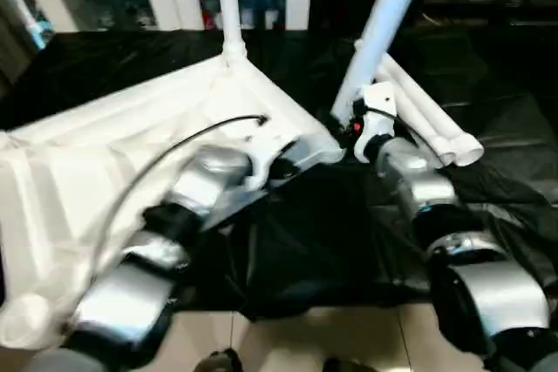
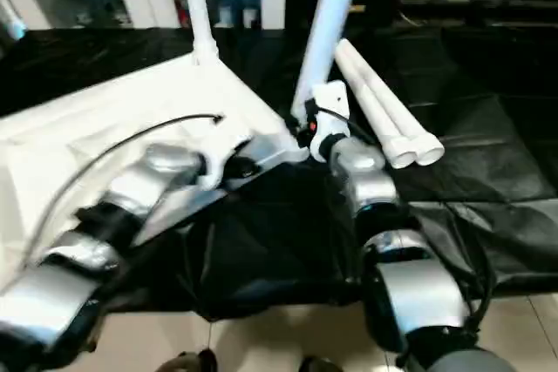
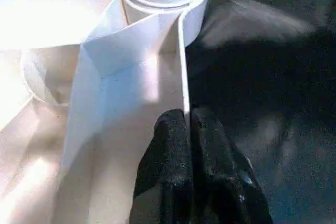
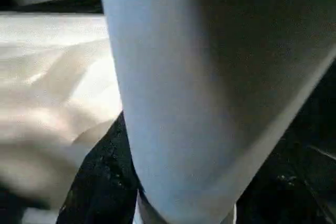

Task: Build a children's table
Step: Insert table leg to table base

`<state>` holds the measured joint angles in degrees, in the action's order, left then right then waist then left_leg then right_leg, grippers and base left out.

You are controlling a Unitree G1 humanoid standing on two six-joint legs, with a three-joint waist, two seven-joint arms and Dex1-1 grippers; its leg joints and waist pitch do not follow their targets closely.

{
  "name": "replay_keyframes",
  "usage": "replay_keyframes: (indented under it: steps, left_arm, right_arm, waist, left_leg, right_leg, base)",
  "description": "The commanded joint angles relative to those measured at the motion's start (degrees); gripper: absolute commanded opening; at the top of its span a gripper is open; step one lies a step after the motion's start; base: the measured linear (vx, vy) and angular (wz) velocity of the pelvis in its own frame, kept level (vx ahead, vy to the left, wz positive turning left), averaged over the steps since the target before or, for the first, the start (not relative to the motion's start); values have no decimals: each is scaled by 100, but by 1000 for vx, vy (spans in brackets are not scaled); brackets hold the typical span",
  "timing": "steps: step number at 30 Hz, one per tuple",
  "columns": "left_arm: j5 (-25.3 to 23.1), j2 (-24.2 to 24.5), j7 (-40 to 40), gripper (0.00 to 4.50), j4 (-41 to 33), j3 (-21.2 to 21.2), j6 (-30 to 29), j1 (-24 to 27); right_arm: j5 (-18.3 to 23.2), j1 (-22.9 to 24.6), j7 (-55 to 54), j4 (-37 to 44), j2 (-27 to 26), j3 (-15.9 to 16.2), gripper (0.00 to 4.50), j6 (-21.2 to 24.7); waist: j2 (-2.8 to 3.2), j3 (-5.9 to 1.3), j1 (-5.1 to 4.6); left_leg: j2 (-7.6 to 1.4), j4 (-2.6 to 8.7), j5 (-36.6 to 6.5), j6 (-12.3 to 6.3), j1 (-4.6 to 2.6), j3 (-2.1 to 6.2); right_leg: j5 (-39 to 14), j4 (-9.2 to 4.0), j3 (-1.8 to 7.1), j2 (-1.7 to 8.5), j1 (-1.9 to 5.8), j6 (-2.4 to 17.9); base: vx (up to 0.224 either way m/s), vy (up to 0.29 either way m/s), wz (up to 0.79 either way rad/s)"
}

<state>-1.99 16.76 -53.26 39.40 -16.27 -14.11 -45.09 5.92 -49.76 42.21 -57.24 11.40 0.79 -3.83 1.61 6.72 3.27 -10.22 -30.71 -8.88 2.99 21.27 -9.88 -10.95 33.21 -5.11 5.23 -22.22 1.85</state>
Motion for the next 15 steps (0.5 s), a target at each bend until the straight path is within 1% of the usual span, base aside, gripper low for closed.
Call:
replay_keyframes:
  steps: [1,2,3,4,5,6,8,10,11,13,14,15]
  left_arm:
    - [210,104,-969,0,-503,-262,433,120]
    - [248,265,-1262,0,-585,-308,473,200]
    - [257,291,-1315,0,-596,-313,479,212]
    - [312,433,-1592,0,-652,-324,525,269]
    - [340,523,-1737,0,-700,-321,528,304]
    - [353,574,-1813,0,-731,-316,527,326]
    - [364,698,-2001,0,-761,-323,580,356]
    - [365,758,-2069,0,-760,-316,608,360]
    - [375,806,-2118,0,-780,-305,628,368]
    - [363,839,-2139,0,-799,-297,640,375]
    - [350,853,-2144,0,-806,-292,648,377]
    - [329,846,-2106,0,-779,-277,664,363]
  right_arm:
    - [-364,637,1083,-457,-13,641,191,640]
    - [-376,730,1522,-327,120,766,191,652]
    - [-380,744,1597,-308,142,785,191,656]
    - [-426,824,1994,-218,275,914,191,654]
    - [-477,875,2206,-164,359,1001,191,626]
    - [-510,905,2323,-132,408,1051,191,606]
    - [-546,951,2515,-78,481,1118,191,606]
    - [-555,982,2602,-33,509,1146,191,601]
    - [-548,1020,2684,43,533,1164,191,615]
    - [-549,1055,2731,104,542,1169,191,620]
    - [-551,1075,2750,138,543,1165,191,623]
    - [-551,1088,2726,153,524,1151,191,597]
  waist:
    - [6,-392,30]
    - [32,-419,32]
    - [36,-465,32]
    - [-12,-476,12]
    - [-3,-488,21]
    - [-17,-489,15]
    - [-13,-476,18]
    - [-4,-452,22]
    - [2,-446,22]
    - [-1,-422,19]
    - [-2,-410,18]
    - [-13,-400,22]
  left_leg:
    - [-329,267,-861,-796,58,76]
    - [-334,244,-759,-834,24,64]
    - [-334,183,-416,-954,-36,43]
    - [-315,151,-142,-1112,1,44]
    - [-316,140,-46,-1167,-1,50]
    - [-315,128,18,-1234,-2,46]
    - [-333,135,-172,-1202,-14,45]
    - [-377,183,-572,-945,-43,55]
    - [-383,197,-693,-871,-59,52]
    - [-395,247,-1097,-604,-85,47]
    - [-394,260,-1219,-532,-90,43]
    - [-389,276,-1382,-417,-98,37]
  right_leg:
    - [-440,-282,280,394,293,1493]
    - [-227,-263,277,379,274,1555]
    - [494,-189,282,356,260,1723]
    - [1022,-130,265,341,293,1830]
    - [1158,-110,255,350,299,1859]
    - [1223,-99,248,358,302,1874]
    - [926,-126,249,379,293,1853]
    - [218,-174,253,385,286,1776]
    - [54,-190,256,377,277,1759]
    - [-441,-232,280,376,262,1686]
    - [-592,-248,288,379,256,1667]
    - [-864,-276,304,393,258,1608]
  base:
    - [87,-21,-2]
    - [87,-21,-2]
    - [100,-21,3]
    - [79,-14,2]
    - [79,-14,2]
    - [0,0,0]
    - [0,0,0]
    - [0,0,0]
    - [0,0,0]
    - [0,0,0]
    - [0,0,0]
    - [0,0,0]
